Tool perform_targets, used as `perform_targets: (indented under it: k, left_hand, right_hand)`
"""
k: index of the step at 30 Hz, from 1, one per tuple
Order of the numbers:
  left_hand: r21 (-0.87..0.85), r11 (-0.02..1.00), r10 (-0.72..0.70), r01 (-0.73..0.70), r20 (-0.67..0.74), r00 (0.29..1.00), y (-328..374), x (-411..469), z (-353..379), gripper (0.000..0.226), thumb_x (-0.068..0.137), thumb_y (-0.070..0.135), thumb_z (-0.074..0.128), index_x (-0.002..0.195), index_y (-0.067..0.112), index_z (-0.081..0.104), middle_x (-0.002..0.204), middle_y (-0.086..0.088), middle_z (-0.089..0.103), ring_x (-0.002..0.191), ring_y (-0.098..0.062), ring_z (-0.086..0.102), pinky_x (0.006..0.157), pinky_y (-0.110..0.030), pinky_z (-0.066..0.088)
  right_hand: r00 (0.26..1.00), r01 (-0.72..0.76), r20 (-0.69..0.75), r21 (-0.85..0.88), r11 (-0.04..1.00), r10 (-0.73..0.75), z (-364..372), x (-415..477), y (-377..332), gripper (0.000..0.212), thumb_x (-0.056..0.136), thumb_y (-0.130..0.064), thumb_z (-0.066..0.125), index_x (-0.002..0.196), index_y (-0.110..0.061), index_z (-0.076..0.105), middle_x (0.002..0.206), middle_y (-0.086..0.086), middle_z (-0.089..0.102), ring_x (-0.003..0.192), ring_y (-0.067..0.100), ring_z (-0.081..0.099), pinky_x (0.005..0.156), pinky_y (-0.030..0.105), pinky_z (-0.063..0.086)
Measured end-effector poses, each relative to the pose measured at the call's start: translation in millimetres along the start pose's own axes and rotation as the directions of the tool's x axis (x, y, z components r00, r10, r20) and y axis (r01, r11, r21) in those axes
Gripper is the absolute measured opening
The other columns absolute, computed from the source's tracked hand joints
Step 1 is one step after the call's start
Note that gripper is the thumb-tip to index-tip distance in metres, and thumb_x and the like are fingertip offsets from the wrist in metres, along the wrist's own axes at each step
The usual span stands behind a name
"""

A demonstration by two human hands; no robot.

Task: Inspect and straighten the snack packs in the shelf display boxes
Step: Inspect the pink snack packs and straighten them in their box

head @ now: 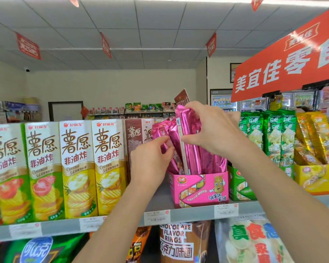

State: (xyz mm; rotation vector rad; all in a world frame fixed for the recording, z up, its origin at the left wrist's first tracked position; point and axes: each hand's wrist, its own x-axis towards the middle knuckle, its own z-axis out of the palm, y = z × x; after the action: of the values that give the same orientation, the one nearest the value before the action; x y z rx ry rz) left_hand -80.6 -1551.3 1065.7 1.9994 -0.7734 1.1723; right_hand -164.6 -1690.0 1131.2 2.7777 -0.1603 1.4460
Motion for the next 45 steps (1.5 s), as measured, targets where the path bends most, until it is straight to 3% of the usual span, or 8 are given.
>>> perform_targets:
  k: [9,16,20,25,29,33,41,45]
  left_hand:
    - [-0.062,0.998,0.010,-0.028,-0.281,0.960,18.8,36.6,-27.9,0.022,0.092,0.039,0.061,0.114,0.036,0.067,0.089,0.005,0.053,0.067,-0.012,0.053,0.062,-0.022,0.036]
    - [-0.175,0.968,0.100,-0.180,-0.389,0.916,21.5,36.4,-60.8,0.075,0.087,0.022,0.065,0.151,0.031,0.027,0.098,-0.004,0.046,0.072,-0.006,0.046,0.066,-0.006,0.038]
    - [-0.322,0.943,-0.026,-0.084,-0.323,0.946,15.1,20.0,-69.3,0.087,0.084,0.030,0.067,0.154,0.022,0.016,0.093,0.000,0.056,0.070,-0.008,0.052,0.065,-0.018,0.043]
    - [-0.474,0.880,-0.139,-0.010,-0.277,0.951,10.7,-3.0,-70.0,0.043,0.082,0.025,0.068,0.123,0.028,0.055,0.093,0.010,0.061,0.069,0.000,0.056,0.061,-0.011,0.043]
    - [-0.612,0.789,-0.193,-0.043,-0.314,0.930,17.8,-19.9,-66.1,0.036,0.081,0.018,0.072,0.102,0.039,0.051,0.084,0.024,0.062,0.067,0.002,0.058,0.062,-0.013,0.046]
    - [-0.732,0.681,-0.261,-0.008,-0.254,0.931,26.3,-35.0,-58.5,0.031,0.080,0.027,0.072,0.097,0.039,0.049,0.079,0.024,0.061,0.066,0.000,0.057,0.063,-0.021,0.047]
    - [-0.929,0.351,-0.259,0.113,0.020,0.966,31.6,-50.6,-66.4,0.015,0.090,0.039,0.061,0.079,0.030,0.056,0.074,0.003,0.063,0.062,-0.010,0.058,0.055,-0.025,0.049]
    - [-0.929,0.355,-0.329,0.104,-0.020,0.944,40.8,-58.9,-64.5,0.024,0.093,0.028,0.058,0.068,0.028,0.057,0.060,0.009,0.056,0.052,-0.006,0.051,0.048,-0.021,0.044]
  right_hand:
    - [0.990,0.142,0.030,-0.046,0.989,-0.140,5.4,-4.0,4.4,0.040,0.085,-0.058,0.060,0.119,-0.038,0.053,0.116,-0.012,0.060,0.107,0.014,0.055,0.081,0.040,0.023]
    - [0.972,0.229,0.048,-0.020,0.973,-0.228,17.2,-15.6,5.7,0.065,0.086,-0.051,0.059,0.144,-0.046,0.029,0.159,-0.007,0.020,0.144,0.013,0.018,0.099,0.050,0.023]
    - [0.971,0.239,-0.033,0.020,0.971,-0.239,17.1,-23.7,-1.7,0.067,0.088,-0.048,0.054,0.148,-0.047,0.022,0.162,-0.007,0.014,0.148,0.014,0.009,0.103,0.053,0.021]
    - [0.954,0.160,-0.295,0.356,0.921,-0.052,6.0,-53.3,-12.4,0.044,0.095,-0.037,0.050,0.139,-0.032,0.048,0.142,-0.011,0.047,0.135,0.007,0.038,0.107,0.050,0.032]
    - [0.993,0.040,0.049,0.701,0.712,-0.104,10.7,-108.5,-26.7,0.060,0.087,-0.075,0.041,0.142,-0.054,0.030,0.130,-0.040,0.044,0.120,-0.016,0.043,0.094,0.018,0.042]
    - [0.995,0.019,0.063,0.619,0.785,-0.074,34.0,-144.2,-31.8,0.051,0.092,-0.070,0.033,0.140,-0.061,0.020,0.128,-0.055,0.027,0.122,-0.029,0.026,0.094,-0.003,0.022]
    - [0.998,0.012,-0.048,0.798,0.602,0.044,38.1,-172.7,-25.1,0.034,0.101,-0.048,0.038,0.134,-0.053,0.046,0.131,-0.040,0.051,0.124,-0.014,0.047,0.095,0.000,0.033]
    - [0.997,-0.042,0.002,0.865,0.500,0.079,38.3,-185.2,-18.3,0.039,0.099,-0.053,0.043,0.135,-0.044,0.053,0.127,-0.031,0.059,0.121,-0.007,0.054,0.093,0.004,0.039]
